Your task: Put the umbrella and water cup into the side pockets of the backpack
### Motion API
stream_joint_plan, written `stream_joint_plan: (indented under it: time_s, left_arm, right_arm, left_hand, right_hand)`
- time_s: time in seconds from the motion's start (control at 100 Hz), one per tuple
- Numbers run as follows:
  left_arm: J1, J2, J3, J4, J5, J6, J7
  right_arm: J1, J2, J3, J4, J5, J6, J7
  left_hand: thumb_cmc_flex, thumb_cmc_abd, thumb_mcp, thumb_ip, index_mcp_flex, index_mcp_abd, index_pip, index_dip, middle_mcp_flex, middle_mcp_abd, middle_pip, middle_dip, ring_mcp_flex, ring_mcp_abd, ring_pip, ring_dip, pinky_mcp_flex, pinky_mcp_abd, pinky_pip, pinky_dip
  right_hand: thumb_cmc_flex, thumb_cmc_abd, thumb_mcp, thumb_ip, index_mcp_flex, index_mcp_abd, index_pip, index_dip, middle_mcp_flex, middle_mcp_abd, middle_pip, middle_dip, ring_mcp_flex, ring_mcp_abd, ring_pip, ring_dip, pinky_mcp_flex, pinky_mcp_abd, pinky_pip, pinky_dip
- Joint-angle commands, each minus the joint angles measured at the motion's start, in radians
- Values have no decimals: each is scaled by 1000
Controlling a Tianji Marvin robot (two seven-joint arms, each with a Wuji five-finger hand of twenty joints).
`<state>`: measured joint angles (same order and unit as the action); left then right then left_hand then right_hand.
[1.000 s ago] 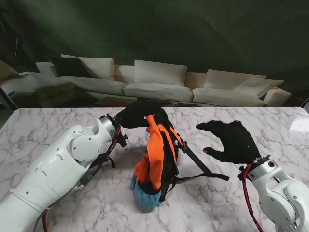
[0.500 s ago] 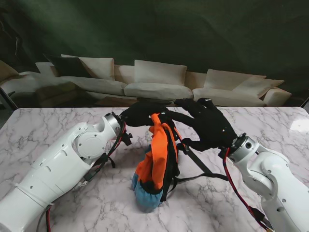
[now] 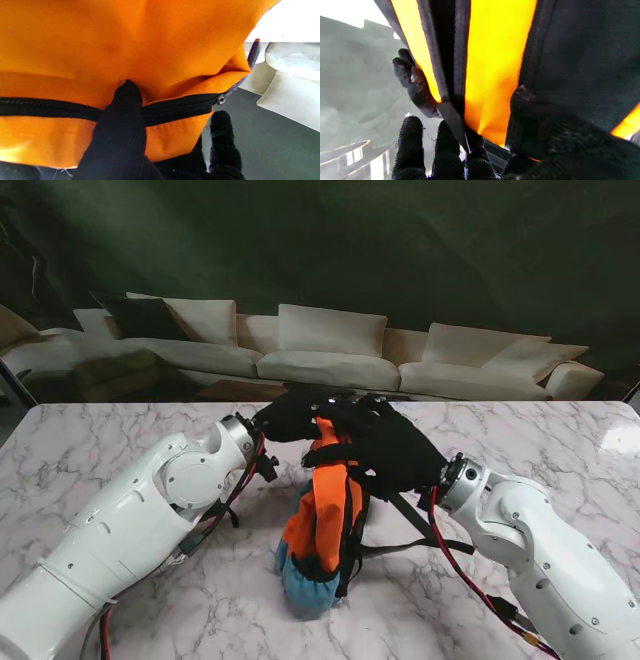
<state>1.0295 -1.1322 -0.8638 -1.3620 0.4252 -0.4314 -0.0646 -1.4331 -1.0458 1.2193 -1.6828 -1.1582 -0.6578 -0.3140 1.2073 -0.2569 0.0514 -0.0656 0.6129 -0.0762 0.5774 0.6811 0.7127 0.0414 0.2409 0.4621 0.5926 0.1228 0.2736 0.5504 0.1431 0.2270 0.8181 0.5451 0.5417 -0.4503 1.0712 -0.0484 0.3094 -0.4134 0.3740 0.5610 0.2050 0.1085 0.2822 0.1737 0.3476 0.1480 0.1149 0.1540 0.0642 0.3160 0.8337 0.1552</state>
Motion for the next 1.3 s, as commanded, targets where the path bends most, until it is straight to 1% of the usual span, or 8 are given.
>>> stream_joint_plan:
  time_s: [0.0,0.07,0.14,0.29,0.5,0.81,0.99,1.29]
  left_arm:
    - [2,-5,7,7,-7,4,-19]
    - [2,-3,7,9,-11,5,-28]
    - [5,2,1,10,-25,8,-52]
    - [37,26,-61,-3,-9,16,-103]
    - [111,55,-208,-56,100,8,-118]
    - [173,63,-320,-95,149,-12,-99]
    - [183,58,-330,-95,152,-19,-72]
    - [214,50,-342,-133,127,-47,-41]
  right_arm:
    - [5,-8,-16,12,6,-4,14]
    - [14,-10,-34,28,19,-6,19]
    - [26,-9,-51,52,9,-6,-4]
    - [23,-11,-53,77,-23,10,-113]
    - [-11,-36,-13,51,55,1,-126]
    - [-26,-46,-3,-11,123,59,-46]
    - [-33,-44,5,-64,100,121,-45]
    - [-48,-33,56,-177,62,205,44]
  left_hand:
    - [83,142,19,59,6,-30,96,39,-35,-19,-5,-52,-4,16,-3,-6,-14,13,-26,20]
    - [37,130,-15,65,-47,-11,75,50,-56,19,-7,-80,-13,20,-7,-8,-18,15,-33,20]
    - [-52,94,-26,70,-132,19,-36,32,-105,31,-22,-98,-37,27,-16,-11,-30,16,-53,19]
    - [-250,111,-60,75,-253,119,-384,-203,-250,83,-91,-137,-96,49,-43,-28,-53,28,-109,14]
    - [-285,108,-60,72,-265,148,-444,-233,-276,104,-110,-151,-101,61,-42,-30,-55,39,-121,17]
    - [-298,153,-66,64,-217,150,-432,-222,-251,106,-114,-149,-104,83,-37,-26,-58,47,-124,25]
    - [-301,181,-66,63,-206,157,-429,-218,-235,110,-112,-145,-98,85,-33,-24,-57,50,-122,29]
    - [-332,237,-80,56,-198,197,-433,-217,-198,125,-104,-137,-89,93,-25,-18,-52,50,-105,38]
  right_hand:
    - [41,19,-21,-46,86,-55,71,26,-29,8,-25,-9,-35,-11,-36,-47,-25,-20,-30,-21]
    - [27,25,-30,-52,193,-84,178,37,-27,2,21,15,-39,-15,-38,-48,-31,-22,-36,-28]
    - [-51,-23,-128,-162,199,-101,400,-104,-29,-6,139,61,-28,-20,-25,-42,-29,-20,-24,-31]
    - [-165,-63,-250,-160,331,-92,594,-130,123,-113,293,122,70,-66,47,-4,-3,-17,9,-12]
    - [-129,-67,-252,-168,435,-159,690,112,735,-283,391,245,477,-174,222,149,122,-8,45,19]
    - [-109,-111,-259,-182,469,-41,748,123,1072,-233,891,535,962,-173,599,427,445,-9,283,149]
    - [-96,-120,-235,-191,577,46,751,-67,1246,-262,1033,572,975,-201,1114,526,624,3,434,179]
    - [-63,-114,-239,-190,625,97,694,-204,1245,-253,1104,622,971,-182,1384,604,727,-26,572,194]
